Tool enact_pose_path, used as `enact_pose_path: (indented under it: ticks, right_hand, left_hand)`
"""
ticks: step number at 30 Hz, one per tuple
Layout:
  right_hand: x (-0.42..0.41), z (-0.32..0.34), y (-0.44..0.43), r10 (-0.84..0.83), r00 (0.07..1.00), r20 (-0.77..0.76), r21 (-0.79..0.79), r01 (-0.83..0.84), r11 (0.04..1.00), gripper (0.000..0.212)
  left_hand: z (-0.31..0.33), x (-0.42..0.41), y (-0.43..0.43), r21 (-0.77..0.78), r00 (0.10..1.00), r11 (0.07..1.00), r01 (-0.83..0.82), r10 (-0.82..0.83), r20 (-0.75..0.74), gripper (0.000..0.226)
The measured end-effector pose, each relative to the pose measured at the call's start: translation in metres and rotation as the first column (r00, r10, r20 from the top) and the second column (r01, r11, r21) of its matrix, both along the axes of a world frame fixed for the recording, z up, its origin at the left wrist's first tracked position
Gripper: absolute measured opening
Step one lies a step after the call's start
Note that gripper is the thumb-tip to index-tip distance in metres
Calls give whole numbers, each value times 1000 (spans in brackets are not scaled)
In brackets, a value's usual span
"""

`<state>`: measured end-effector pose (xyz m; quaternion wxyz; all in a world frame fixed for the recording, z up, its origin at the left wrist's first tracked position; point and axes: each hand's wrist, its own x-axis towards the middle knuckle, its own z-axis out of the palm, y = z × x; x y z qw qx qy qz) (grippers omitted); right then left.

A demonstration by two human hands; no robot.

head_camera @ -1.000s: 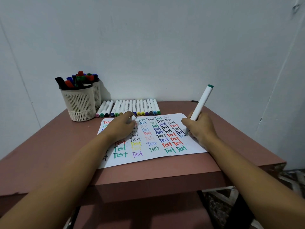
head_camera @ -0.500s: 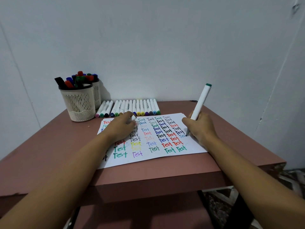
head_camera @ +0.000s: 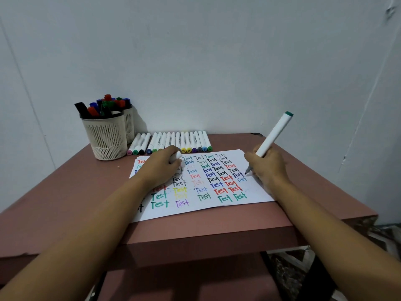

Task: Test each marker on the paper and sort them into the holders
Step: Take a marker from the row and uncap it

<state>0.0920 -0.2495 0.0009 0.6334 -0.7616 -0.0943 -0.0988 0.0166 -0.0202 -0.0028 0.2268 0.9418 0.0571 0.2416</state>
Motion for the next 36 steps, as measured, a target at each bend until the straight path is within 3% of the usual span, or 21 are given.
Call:
enact_pose_path:
  ticks: [5,13,30,36]
  right_hand:
    - [-4,9,4,144,989,-32,263,-131,956,31]
    - [-14,18,21,398,913,-85,402,-334,853,23]
    - [-16,15,60,516,855,-46,455,-442,773,19]
    - [-17,12,63,570,817,-82,360,-509,782,10]
  left_hand:
    - [3,-1,-5,-80,993,996,50,-41,111,30]
    - [2,1,-13,-40,981,986,159,-153,119,24]
    - [4,2,-9,-19,972,981,192,-188,139,22]
    - [6,-3,-13,61,938,964,259,-266,223,19]
